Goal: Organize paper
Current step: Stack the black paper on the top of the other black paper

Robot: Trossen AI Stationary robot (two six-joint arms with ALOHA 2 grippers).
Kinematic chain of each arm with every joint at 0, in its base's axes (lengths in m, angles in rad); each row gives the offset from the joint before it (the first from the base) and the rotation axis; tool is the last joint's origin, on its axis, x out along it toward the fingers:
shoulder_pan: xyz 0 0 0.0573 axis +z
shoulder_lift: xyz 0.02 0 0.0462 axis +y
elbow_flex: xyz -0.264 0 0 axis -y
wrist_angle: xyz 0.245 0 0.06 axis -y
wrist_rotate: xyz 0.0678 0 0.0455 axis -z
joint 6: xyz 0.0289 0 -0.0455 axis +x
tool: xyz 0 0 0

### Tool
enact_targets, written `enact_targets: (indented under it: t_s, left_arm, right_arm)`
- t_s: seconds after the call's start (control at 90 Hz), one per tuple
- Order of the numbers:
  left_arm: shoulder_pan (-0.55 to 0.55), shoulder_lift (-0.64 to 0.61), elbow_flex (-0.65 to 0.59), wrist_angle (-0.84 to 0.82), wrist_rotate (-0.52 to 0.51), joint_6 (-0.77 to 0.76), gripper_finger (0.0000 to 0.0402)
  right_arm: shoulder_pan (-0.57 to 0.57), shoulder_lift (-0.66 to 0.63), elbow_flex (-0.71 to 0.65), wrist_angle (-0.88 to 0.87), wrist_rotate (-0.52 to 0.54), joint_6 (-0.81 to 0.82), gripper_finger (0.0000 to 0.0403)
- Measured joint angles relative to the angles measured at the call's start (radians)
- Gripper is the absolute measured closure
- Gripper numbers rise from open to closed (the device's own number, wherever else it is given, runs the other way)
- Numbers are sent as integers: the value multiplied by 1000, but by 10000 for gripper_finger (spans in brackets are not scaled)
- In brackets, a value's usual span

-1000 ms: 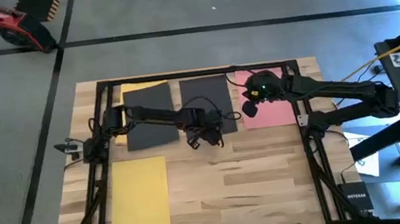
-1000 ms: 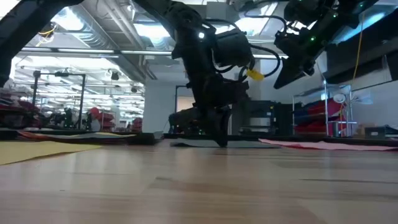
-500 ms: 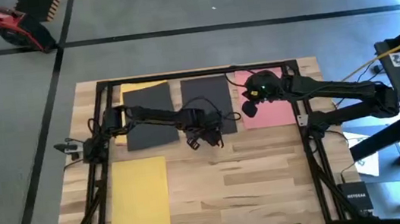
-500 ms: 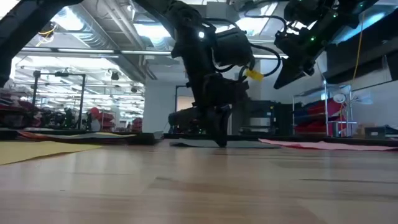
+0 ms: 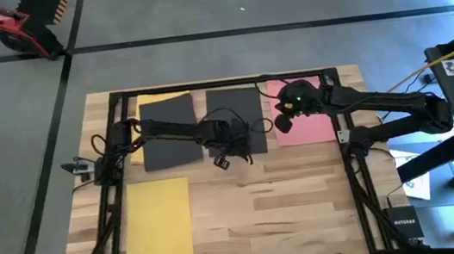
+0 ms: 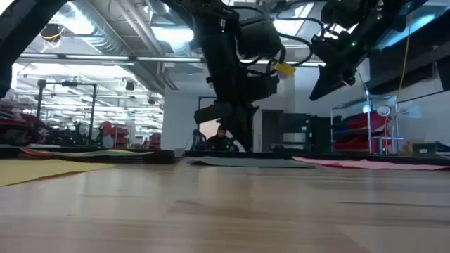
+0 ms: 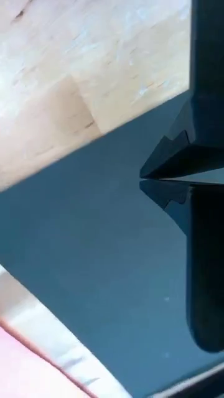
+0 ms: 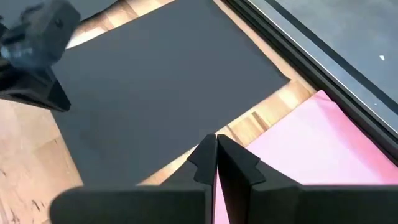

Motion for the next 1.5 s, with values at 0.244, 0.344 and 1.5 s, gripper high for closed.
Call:
enact_targets:
  t_s: [0.244, 0.344, 1.5]
  left_arm:
    - [12, -85, 1, -228, -11, -442, 401]
    - [-6, -127, 1, -331, -10, -588, 401]
    - [-408, -243, -324, -234, -451, -1291, 325]
  right_arm:
    - [0, 0, 0, -1, -29, -6, 403]
    - [0, 0, 0, -2, -46, -31, 403]
    - [0, 0, 0, 6, -79, -112, 403]
